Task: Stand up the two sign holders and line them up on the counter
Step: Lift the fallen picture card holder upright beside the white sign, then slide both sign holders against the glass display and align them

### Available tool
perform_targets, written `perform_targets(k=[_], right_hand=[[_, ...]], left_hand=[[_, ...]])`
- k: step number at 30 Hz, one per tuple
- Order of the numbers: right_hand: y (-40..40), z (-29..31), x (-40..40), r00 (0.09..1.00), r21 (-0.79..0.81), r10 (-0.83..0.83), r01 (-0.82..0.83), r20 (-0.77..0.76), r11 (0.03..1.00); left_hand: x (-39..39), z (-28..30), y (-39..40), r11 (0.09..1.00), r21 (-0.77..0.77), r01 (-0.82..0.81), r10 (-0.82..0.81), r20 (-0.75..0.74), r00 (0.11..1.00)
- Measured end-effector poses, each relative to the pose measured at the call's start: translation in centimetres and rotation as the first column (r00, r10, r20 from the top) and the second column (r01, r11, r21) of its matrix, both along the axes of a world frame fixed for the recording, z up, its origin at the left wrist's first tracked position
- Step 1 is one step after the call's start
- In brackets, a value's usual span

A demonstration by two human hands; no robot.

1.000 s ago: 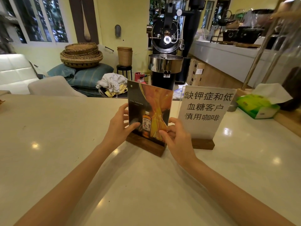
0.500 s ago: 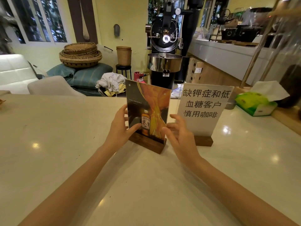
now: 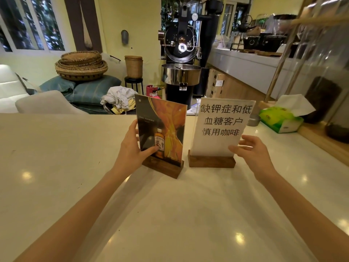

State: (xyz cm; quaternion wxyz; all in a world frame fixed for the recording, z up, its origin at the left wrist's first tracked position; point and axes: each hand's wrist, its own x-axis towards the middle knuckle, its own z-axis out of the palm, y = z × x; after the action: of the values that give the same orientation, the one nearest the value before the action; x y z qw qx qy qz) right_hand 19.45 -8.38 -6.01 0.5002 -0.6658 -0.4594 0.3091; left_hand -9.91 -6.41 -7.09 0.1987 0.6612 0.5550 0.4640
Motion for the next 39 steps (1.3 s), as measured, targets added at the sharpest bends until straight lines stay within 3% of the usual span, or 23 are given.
perform_targets(k=[5,12,31,39], right_hand=[[1.1,1.0,0.6,0.961,-0.093,0.273,-0.267,0.052,0.959],[1.7,1.5,1.4,0.935,-0.088,0.346,-0.339,0.081,0.937],[0.7,0.9,9.7,0.971,-0.039,0.227,-0.225,0.076,0.974],[0.4,1.1,15.2,0.972,-0.044,0.144,-0.138,0.184,0.989]], left_hand=[[0.1,0.0,0.0,1.0,0.003,-0.021,0.021,-0.007,1.0],[0.3,0.2,0.2,0.999,0.025,-0.045,0.046,-0.033,0.998],[8.8,0.5,5.7,0.991,0.053,0.124,-0.12,-0.07,0.99],[15.3,0.5,8.8,0.973,0.073,0.22,-0.213,-0.087,0.973]])
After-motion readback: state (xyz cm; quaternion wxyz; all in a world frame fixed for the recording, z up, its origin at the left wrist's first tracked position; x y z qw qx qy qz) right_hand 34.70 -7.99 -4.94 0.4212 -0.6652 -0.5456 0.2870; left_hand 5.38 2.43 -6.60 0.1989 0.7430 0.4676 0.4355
